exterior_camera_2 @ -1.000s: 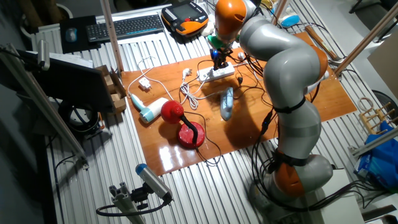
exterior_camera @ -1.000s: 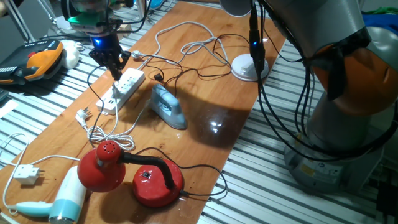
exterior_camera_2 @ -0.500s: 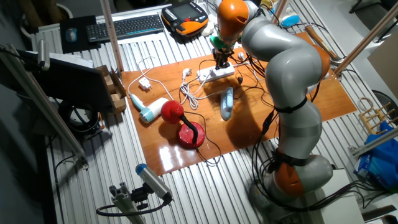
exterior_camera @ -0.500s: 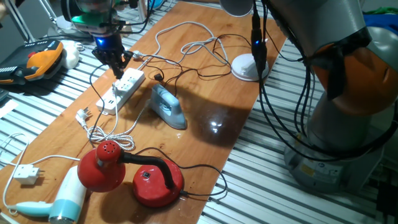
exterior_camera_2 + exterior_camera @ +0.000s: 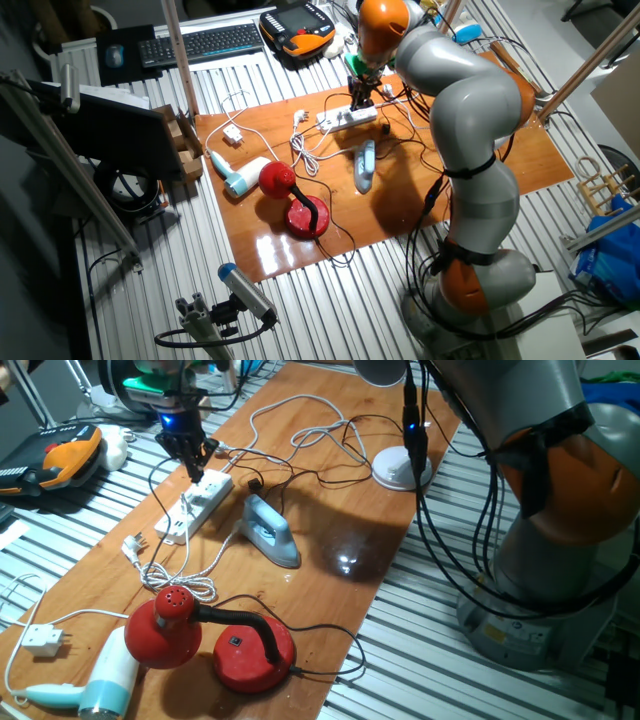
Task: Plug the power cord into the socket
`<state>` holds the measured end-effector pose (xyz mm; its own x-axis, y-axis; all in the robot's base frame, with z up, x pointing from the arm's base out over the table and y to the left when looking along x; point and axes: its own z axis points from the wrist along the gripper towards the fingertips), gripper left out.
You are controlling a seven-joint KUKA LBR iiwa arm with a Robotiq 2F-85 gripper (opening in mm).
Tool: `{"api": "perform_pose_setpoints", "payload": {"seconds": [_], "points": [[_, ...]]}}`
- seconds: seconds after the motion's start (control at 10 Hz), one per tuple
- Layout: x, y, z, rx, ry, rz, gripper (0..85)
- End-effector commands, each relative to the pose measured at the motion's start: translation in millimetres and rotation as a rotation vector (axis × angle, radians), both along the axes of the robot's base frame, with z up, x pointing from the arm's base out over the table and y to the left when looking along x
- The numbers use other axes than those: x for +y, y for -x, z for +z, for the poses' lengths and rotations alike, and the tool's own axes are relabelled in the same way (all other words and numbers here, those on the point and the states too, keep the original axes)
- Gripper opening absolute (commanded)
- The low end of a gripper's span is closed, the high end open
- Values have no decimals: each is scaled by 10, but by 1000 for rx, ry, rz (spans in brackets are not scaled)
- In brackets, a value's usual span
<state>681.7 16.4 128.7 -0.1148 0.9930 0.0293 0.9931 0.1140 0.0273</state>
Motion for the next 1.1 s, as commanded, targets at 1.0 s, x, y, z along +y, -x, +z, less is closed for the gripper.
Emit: {"api": "perform_pose_setpoints", "payload": {"seconds": [1.0], "points": [[-114,-155,-331,-18,-51,-17,0]]}}
